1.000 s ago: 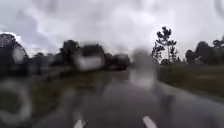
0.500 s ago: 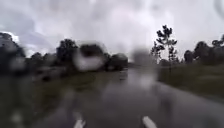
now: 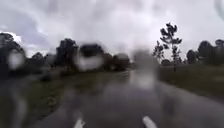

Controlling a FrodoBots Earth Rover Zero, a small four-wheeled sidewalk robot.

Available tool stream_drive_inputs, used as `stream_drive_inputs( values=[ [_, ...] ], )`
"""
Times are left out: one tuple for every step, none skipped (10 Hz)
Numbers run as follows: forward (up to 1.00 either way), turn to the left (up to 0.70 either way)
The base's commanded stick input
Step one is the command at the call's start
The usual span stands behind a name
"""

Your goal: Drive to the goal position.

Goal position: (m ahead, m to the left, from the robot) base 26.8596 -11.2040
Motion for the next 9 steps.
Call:
stream_drive_inputs(
  values=[
    [0.85,0.00],
    [0.85,0.00],
    [0.85,0.00],
    [0.85,0.00],
    [0.85,0.00],
    [0.85,0.00],
    [0.85,0.00],
    [0.85,0.00],
    [0.85,0.00]
  ],
)
